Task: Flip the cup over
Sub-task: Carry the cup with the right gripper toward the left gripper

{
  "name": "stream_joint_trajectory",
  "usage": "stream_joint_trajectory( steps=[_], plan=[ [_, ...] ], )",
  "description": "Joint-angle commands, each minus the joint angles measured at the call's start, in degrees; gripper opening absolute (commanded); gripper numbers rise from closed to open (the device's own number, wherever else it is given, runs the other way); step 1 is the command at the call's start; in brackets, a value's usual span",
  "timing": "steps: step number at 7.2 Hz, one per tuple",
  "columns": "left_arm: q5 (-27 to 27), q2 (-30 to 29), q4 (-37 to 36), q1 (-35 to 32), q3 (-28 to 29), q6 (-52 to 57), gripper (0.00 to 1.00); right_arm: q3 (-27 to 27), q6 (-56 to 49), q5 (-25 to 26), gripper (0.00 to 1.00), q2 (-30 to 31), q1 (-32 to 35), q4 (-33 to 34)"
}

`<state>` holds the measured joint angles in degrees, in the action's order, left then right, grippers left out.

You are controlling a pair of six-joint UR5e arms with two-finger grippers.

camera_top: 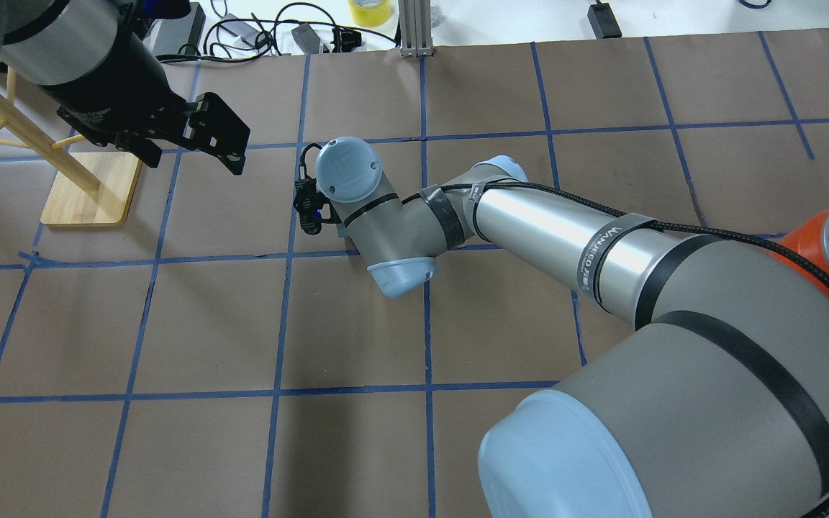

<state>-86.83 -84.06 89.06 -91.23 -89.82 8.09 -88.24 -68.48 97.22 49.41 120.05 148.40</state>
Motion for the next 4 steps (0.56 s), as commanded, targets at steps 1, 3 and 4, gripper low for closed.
stream_joint_trajectory(
  steps=[1, 3, 4],
  plan=[
    [0.08, -0.05, 0.15, 0.00, -0.09, 0.00, 1.00, 0.09, 0.10, -0.10, 0.75, -0.10, 0.10, -0.21],
    [0.08, -0.05, 0.06, 0.00, 0.00, 0.00, 1.00, 0.53, 0.89, -0.19, 0.92, 0.42, 0.10, -0.30],
    [0.17, -0.22, 0.06, 0.00, 0.00, 0.00, 1.00, 0.79, 1.24, -0.19, 0.99, 0.51, 0.10, -0.21]
  ],
)
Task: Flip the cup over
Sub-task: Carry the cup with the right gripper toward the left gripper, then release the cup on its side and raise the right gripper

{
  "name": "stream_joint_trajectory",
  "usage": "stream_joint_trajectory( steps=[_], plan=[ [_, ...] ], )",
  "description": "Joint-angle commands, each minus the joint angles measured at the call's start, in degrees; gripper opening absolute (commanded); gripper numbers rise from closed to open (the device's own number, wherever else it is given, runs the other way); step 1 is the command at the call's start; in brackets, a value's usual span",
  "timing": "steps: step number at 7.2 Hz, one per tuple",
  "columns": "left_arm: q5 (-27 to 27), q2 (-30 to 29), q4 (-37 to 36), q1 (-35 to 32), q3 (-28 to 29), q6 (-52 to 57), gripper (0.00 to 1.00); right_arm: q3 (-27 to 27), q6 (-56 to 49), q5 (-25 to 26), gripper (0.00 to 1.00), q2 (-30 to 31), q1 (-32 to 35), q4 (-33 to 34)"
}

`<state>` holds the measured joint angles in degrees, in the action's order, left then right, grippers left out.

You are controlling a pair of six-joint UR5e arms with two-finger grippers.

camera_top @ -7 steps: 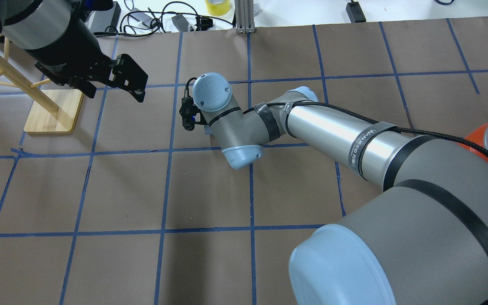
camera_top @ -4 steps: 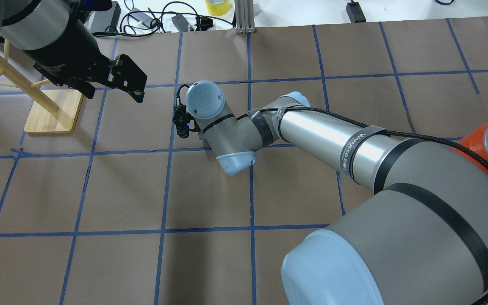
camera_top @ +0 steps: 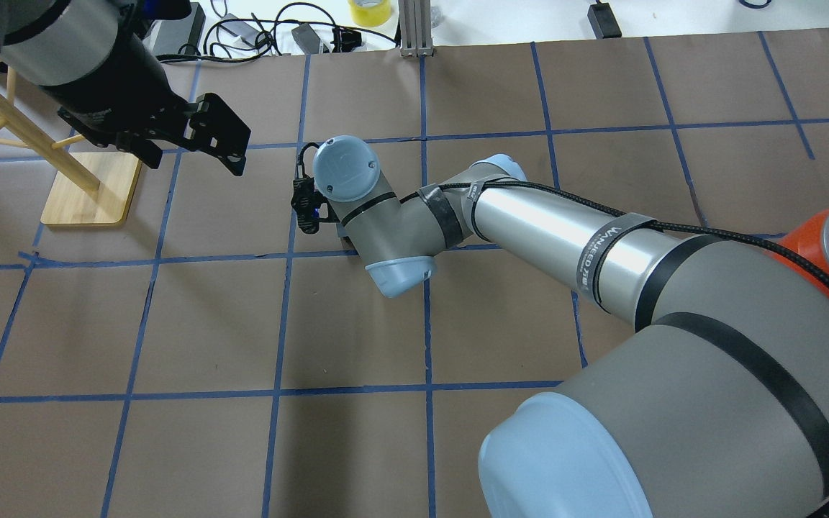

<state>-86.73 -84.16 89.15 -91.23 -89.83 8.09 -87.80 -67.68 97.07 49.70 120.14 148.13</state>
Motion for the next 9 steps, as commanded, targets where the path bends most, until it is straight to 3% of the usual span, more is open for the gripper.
stream_joint_trajectory(
  steps=[1, 3, 5, 7, 9],
  plan=[
    [-0.02, -0.04, 0.06, 0.00, -0.08, 0.00, 1.00, 0.43, 3.66, 0.22, 0.99, 0.57, -0.09, -0.12],
    [-0.02, -0.04, -0.03, 0.00, 0.01, 0.00, 1.00, 0.52, 15.47, -0.04, 0.99, 6.25, -1.22, -4.92],
    [-0.02, -1.61, 0.06, 0.87, -0.34, 0.17, 1.00, 0.61, 39.62, -0.13, 1.00, 13.20, -3.76, -15.88],
    [0.15, -3.89, -0.64, 2.62, -0.87, 1.05, 1.00, 0.00, 48.31, -0.13, 1.00, 18.13, -12.00, -28.70],
    [11.36, -9.59, -3.34, 9.11, 0.26, 2.98, 1.00, -0.18, 62.23, -0.13, 1.00, 23.40, -16.77, -37.53]
  ],
)
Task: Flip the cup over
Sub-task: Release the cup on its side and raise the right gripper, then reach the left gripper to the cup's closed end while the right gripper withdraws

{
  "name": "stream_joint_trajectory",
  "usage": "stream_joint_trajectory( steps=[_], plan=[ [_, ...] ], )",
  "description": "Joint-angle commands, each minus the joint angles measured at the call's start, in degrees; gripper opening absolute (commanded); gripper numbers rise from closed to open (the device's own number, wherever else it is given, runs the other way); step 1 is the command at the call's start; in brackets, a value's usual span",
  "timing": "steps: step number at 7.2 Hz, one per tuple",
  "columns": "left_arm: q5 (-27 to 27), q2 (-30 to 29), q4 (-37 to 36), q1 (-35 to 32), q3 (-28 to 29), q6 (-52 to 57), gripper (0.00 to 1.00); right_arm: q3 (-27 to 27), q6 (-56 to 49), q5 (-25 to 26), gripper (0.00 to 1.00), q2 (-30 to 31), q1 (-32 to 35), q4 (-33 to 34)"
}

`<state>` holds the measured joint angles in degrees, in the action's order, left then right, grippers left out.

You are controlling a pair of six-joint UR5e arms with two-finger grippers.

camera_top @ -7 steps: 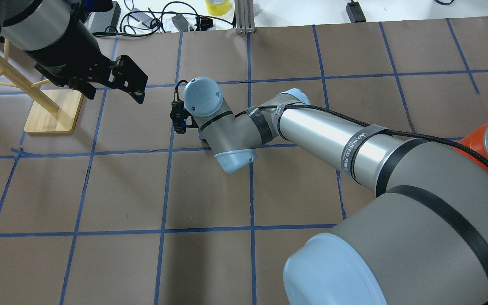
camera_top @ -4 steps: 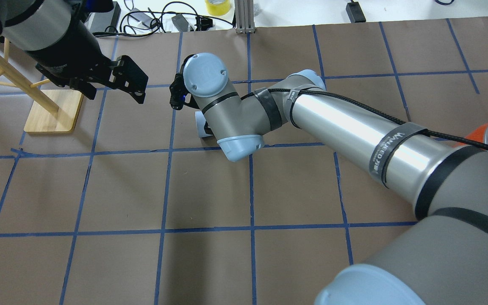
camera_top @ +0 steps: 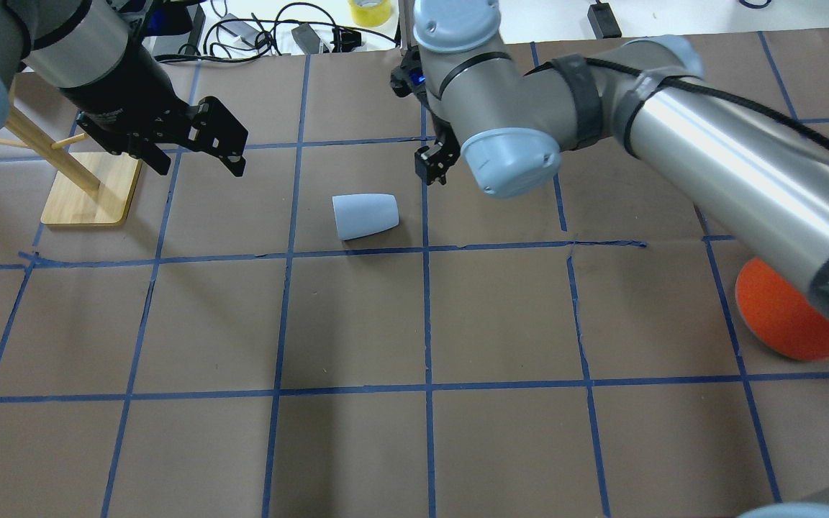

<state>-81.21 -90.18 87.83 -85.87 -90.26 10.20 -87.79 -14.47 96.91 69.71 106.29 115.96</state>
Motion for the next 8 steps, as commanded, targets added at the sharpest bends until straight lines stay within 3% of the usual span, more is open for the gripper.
stream_joint_trajectory(
  steps=[1, 2, 3, 4, 5, 6, 8],
  plan=[
    [6.32, -7.17, -4.49, 4.48, 0.79, 1.22, 1.00, -0.45, 14.33, -0.05, 1.00, 5.59, -3.54, -9.74],
    [12.76, -11.64, -7.99, 4.83, 0.27, 1.22, 1.00, -0.45, 21.69, 0.21, 1.00, 8.30, -3.20, -13.70],
    [16.22, -16.12, -10.81, 4.92, 0.43, 0.61, 1.00, -0.45, 22.46, -0.22, 1.00, 10.33, -3.46, -19.92],
    [19.82, -19.73, -11.36, 4.92, -0.35, 0.78, 1.00, -0.45, 22.73, -1.10, 1.00, 9.74, -3.46, -19.98],
    [23.95, -22.64, -11.37, 4.92, -1.23, 0.69, 1.00, 0.85, 22.29, -1.98, 1.00, 10.43, -4.15, -19.20],
    [29.12, -25.02, -11.63, 4.92, -2.54, 1.65, 1.00, 1.30, 24.38, -2.42, 1.00, 11.57, -3.99, -12.49],
    [31.98, -27.59, -11.72, 4.92, -4.04, 2.80, 1.00, 1.22, 26.24, -2.16, 1.00, 12.10, -5.12, -9.35]
  ],
)
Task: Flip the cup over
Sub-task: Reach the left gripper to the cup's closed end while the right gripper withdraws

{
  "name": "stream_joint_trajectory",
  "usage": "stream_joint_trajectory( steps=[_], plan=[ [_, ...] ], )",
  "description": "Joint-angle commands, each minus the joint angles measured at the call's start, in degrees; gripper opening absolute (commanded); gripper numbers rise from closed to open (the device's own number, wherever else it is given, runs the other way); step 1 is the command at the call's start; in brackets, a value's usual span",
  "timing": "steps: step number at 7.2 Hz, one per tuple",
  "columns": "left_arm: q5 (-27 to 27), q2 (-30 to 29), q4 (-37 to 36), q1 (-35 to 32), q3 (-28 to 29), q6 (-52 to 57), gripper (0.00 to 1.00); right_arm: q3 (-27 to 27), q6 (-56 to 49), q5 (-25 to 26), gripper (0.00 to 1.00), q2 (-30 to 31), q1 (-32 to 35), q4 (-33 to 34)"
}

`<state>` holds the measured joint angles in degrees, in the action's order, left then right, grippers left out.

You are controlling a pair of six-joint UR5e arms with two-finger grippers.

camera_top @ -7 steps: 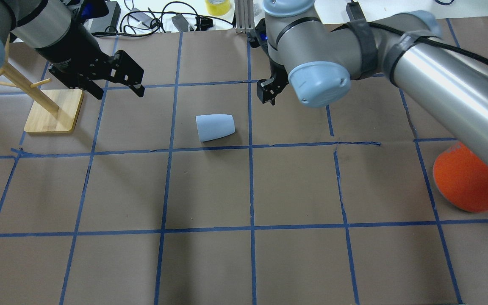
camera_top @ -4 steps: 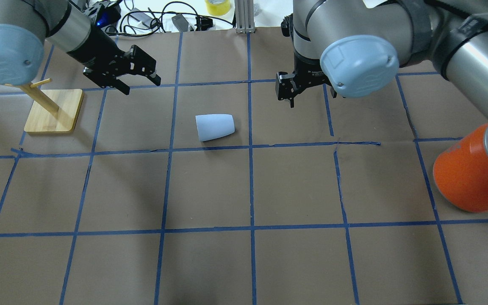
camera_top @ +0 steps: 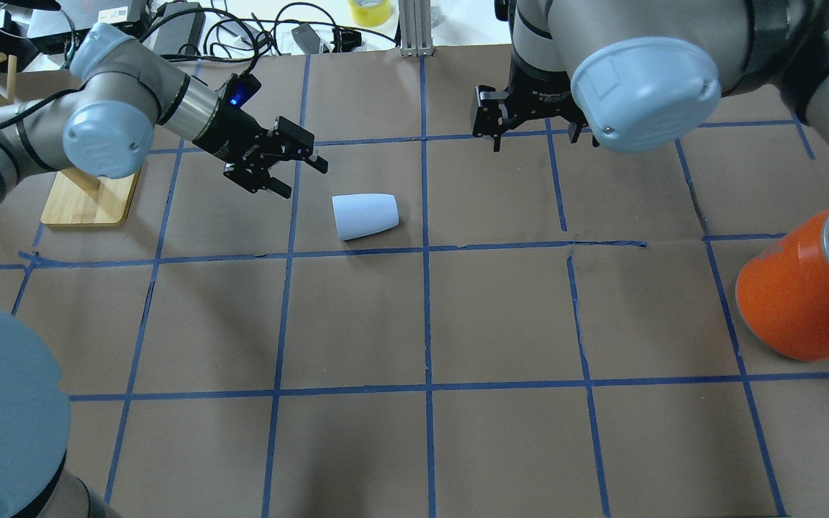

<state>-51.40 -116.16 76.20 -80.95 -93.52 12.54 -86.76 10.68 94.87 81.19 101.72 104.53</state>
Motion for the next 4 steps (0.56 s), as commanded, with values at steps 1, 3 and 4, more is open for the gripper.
stream_joint_trajectory(
  steps=[1, 3, 4],
  plan=[
    [6.79, -3.35, -0.17, 0.00, -0.70, 0.55, 0.98, 0.01, 0.41, 0.66, 1.00, 1.07, -1.34, 1.56],
    [7.72, -6.87, -0.08, 0.00, -1.31, 0.55, 1.00, -0.08, -0.47, -0.04, 1.00, 2.30, -5.37, -0.71],
    [7.89, -8.19, -0.17, 0.00, -1.22, 0.64, 1.00, -0.08, -3.96, 0.40, 1.00, 2.74, -8.00, -0.73]
  ],
)
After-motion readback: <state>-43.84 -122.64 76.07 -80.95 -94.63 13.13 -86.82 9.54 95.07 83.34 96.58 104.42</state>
